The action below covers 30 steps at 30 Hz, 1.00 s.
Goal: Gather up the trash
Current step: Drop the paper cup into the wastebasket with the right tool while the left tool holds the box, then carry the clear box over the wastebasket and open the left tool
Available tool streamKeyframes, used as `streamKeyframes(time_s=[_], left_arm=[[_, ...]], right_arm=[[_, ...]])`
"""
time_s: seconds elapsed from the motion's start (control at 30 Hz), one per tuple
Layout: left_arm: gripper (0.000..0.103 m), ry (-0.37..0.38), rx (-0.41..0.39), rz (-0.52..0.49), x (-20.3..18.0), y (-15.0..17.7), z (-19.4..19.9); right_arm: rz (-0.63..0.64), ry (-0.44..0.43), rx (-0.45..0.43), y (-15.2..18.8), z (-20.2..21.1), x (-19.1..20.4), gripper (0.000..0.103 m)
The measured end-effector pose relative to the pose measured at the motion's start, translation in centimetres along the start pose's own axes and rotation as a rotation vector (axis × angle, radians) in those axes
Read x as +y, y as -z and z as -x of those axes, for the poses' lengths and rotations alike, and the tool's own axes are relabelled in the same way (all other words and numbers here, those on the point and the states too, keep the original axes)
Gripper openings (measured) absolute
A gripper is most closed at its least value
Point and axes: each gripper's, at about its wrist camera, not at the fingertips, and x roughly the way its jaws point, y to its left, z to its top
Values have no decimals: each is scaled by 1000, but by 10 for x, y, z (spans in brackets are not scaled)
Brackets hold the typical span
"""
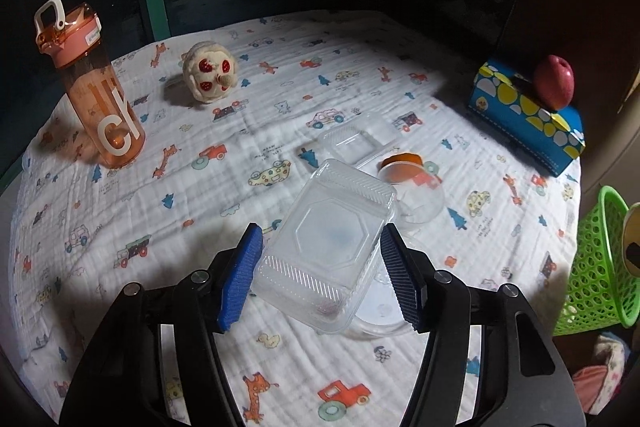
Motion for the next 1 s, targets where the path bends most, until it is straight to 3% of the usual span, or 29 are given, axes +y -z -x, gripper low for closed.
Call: streamKeyframes(time_s=[0.47,1.0], left_arm=[[60,150,-62,-134,-111,-5,42],[60,335,-37,-317,-251,0,48]], right_arm=[[-141,190,-23,35,51,-108,79],[-272,241,-103,67,104,-163,79]])
